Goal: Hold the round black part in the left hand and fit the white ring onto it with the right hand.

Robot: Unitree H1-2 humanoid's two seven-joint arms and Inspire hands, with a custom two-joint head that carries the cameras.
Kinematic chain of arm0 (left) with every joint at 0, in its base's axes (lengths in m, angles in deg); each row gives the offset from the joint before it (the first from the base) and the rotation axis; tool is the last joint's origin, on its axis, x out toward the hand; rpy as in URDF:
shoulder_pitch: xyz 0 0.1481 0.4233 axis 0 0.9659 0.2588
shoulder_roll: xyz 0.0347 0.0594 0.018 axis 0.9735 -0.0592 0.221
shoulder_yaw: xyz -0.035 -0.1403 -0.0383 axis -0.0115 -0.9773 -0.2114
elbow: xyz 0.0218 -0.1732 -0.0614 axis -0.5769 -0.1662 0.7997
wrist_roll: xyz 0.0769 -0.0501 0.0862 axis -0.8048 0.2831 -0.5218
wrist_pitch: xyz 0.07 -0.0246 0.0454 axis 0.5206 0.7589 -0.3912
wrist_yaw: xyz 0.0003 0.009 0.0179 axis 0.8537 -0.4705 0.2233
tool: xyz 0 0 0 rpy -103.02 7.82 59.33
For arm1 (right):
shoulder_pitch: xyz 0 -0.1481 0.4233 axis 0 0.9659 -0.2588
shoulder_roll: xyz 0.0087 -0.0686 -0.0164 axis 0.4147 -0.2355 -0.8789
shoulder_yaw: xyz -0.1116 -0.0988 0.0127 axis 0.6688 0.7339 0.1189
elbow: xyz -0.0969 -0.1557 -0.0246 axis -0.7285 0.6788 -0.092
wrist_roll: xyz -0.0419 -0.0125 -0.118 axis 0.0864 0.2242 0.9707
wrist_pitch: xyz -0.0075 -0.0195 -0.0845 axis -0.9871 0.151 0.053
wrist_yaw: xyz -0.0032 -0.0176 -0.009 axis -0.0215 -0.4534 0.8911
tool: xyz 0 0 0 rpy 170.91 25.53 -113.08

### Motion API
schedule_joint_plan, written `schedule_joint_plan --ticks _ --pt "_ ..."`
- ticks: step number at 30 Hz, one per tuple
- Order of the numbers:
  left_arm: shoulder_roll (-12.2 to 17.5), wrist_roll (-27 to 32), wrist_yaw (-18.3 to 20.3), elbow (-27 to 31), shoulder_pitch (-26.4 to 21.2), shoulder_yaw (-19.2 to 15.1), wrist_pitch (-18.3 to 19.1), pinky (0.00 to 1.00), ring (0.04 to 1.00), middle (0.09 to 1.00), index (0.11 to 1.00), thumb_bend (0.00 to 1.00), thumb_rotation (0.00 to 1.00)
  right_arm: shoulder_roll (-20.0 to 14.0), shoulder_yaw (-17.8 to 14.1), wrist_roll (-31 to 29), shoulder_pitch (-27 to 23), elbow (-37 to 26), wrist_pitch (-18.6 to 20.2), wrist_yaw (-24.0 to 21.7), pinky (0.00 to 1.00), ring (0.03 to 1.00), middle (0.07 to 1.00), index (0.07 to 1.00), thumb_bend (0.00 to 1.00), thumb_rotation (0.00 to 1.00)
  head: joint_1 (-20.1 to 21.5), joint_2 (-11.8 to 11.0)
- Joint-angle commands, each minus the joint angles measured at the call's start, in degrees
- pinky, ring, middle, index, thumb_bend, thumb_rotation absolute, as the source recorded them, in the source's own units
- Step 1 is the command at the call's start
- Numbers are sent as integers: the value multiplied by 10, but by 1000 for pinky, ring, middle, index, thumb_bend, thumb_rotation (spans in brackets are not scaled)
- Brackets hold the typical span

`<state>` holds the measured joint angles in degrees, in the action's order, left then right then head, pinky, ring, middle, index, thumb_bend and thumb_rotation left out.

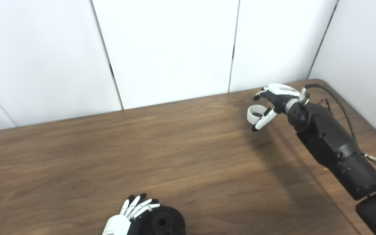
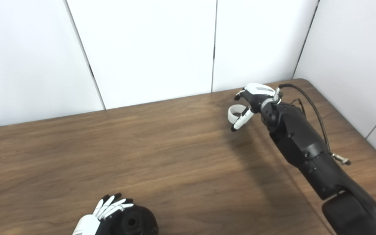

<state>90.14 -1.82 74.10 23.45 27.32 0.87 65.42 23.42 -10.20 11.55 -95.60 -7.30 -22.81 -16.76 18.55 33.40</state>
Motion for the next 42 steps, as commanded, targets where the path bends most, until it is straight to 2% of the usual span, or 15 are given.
schedule_joint_plan --ticks 1,17,21,30,42 --pt "8 -22 23 -17 20 7 21 1000 953 848 484 523 61 -16 -2 12 -34 -3 0 11 1000 1000 994 851 908 273 -1 0" --pt "1 -30 24 -3 26 11 28 1000 946 839 483 524 63 -27 37 12 -42 29 -7 23 1000 1000 996 853 876 332 -19 2" --pt "1 -29 27 0 27 11 31 1000 951 840 483 524 64 -25 38 9 -44 33 -7 30 1000 1000 986 837 864 327 -19 4" --pt "1 -33 24 2 27 11 28 1000 946 836 483 524 64 -20 32 -6 -42 42 -32 74 992 988 953 769 832 265 -19 7" --pt "0 -35 26 2 26 14 30 1000 950 838 483 523 66 -21 34 -15 -36 36 -36 82 998 969 935 739 825 240 -20 9"
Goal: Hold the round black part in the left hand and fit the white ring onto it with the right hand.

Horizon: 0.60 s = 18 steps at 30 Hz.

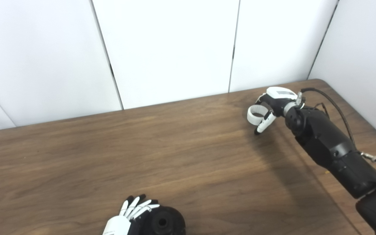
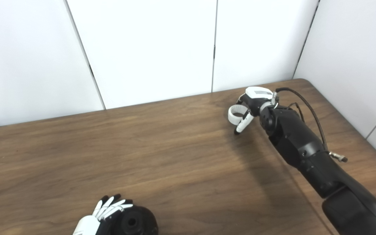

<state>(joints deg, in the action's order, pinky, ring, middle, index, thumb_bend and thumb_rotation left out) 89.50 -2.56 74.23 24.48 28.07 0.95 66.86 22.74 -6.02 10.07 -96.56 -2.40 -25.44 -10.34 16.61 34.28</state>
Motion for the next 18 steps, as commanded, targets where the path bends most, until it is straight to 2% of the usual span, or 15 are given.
schedule_joint_plan --ticks 1,7,16,17,18 --pt "6 -29 24 -9 18 13 15 1000 949 837 483 523 66 -14 -8 0 -26 -13 -11 18 999 969 934 740 827 243 -1 -1" --pt "3 -28 22 -11 15 14 14 1000 948 835 483 523 66 -14 -3 2 -29 -9 -14 20 1000 961 925 727 827 244 -3 -2" --pt "-2 -39 21 -9 14 15 19 1000 946 834 483 524 65 -16 4 2 -34 -7 -17 16 977 945 896 664 763 199 -6 -1" --pt "-2 -39 21 -9 14 15 19 1000 944 834 483 524 64 -15 3 -1 -34 -7 -19 18 972 942 889 581 645 174 -6 -1" --pt "-2 -39 21 -9 14 15 18 1000 943 833 483 524 64 -15 2 -3 -34 -6 -20 19 964 938 880 529 572 155 -7 -2"
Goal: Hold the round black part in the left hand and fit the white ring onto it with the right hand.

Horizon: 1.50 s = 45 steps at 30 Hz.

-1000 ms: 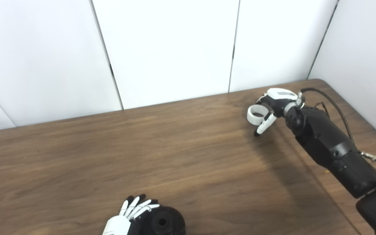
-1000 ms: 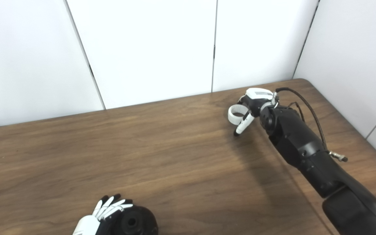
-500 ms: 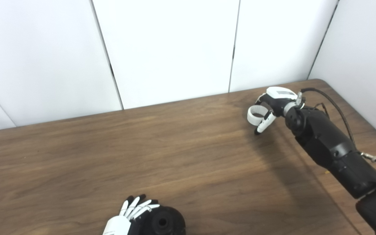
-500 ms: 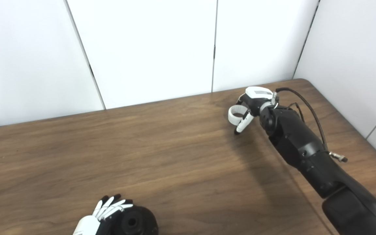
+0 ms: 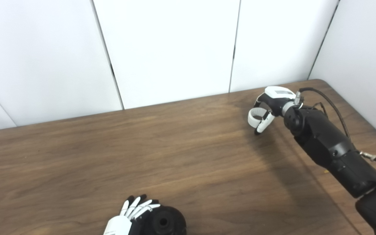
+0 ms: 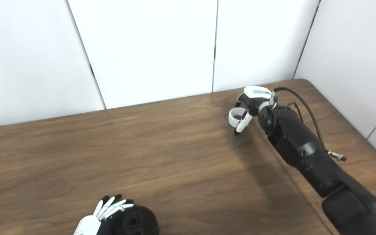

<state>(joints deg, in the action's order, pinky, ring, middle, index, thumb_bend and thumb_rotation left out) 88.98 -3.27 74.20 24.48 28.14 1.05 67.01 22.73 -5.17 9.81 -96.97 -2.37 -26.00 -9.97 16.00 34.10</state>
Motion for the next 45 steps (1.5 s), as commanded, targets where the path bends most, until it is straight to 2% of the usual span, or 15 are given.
schedule_joint_plan --ticks 1,7,20,26,33,38,43,45 --pt "3 -32 22 -8 14 14 17 1000 943 832 483 524 64 -14 -8 -4 -29 -6 -18 17 961 936 877 511 548 149 -1 0" --pt "1 -31 24 -5 14 15 17 1000 946 832 483 523 64 -15 -8 -12 -25 -3 -34 25 891 915 849 489 518 133 -3 0" --pt "1 -31 25 -4 9 21 25 1000 946 833 483 523 65 -18 -6 -11 -15 -12 -56 35 934 919 848 489 518 134 -3 0" --pt "-2 -30 27 -4 8 25 29 1000 953 834 483 523 64 -22 1 -5 -14 -51 -67 26 945 938 849 489 520 132 -9 2" --pt "-8 -38 33 -1 4 32 42 1000 950 831 483 523 64 -34 3 -3 4 -184 -86 -12 996 948 838 487 521 135 -31 14" --pt "-12 -47 38 6 3 40 55 1000 953 836 484 523 65 -38 -2 -9 21 -301 -72 -79 998 948 838 487 522 134 -54 31" --pt "-17 -59 39 13 4 48 61 1000 957 840 485 523 64 -27 -9 -19 42 -423 -47 -150 1000 938 829 486 522 134 -85 57" --pt "-19 -67 40 16 5 53 65 1000 959 843 485 522 64 -22 -5 -16 49 -467 -44 -177 1000 933 824 485 522 135 -93 61"
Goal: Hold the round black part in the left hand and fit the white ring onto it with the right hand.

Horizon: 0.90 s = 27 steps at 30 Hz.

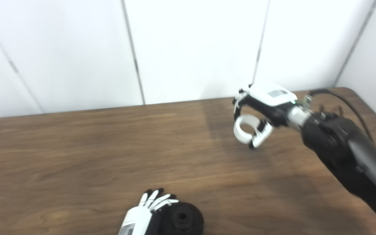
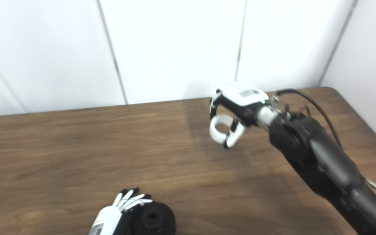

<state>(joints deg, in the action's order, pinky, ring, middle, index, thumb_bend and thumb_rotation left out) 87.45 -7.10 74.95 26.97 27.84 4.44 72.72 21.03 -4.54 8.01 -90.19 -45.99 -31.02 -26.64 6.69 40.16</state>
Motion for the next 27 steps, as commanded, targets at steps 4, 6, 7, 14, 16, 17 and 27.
schedule_joint_plan --ticks 4,6,7,14,16,17,27 --pt "-8 -41 37 -1 8 27 21 1000 964 851 486 521 64 11 2 12 -11 -101 6 -63 1000 925 818 484 522 139 -10 13" --pt "-9 -43 35 -1 6 30 22 1000 963 851 486 521 62 23 8 14 -9 -132 10 -89 1000 923 817 484 522 140 -11 17" --pt "-10 -44 36 0 5 31 24 1000 962 850 486 521 62 29 9 13 -7 -148 13 -102 1000 923 817 483 522 140 -13 23" --pt "-14 -47 41 6 -6 37 37 1000 958 844 485 521 59 73 10 23 -10 -230 27 -183 1000 930 811 483 520 140 -15 49" --pt "-16 -50 49 11 -8 37 43 1000 961 845 486 521 60 84 10 24 -12 -247 30 -206 1000 936 815 484 520 140 -18 57" --pt "-17 -51 52 13 -9 37 45 1000 962 845 486 521 60 89 9 25 -12 -251 31 -214 1000 938 817 484 520 140 -18 57" --pt "-21 -56 69 28 -14 37 57 1000 957 840 485 521 60 149 25 39 21 -269 17 -254 1000 937 819 484 521 142 -16 78"
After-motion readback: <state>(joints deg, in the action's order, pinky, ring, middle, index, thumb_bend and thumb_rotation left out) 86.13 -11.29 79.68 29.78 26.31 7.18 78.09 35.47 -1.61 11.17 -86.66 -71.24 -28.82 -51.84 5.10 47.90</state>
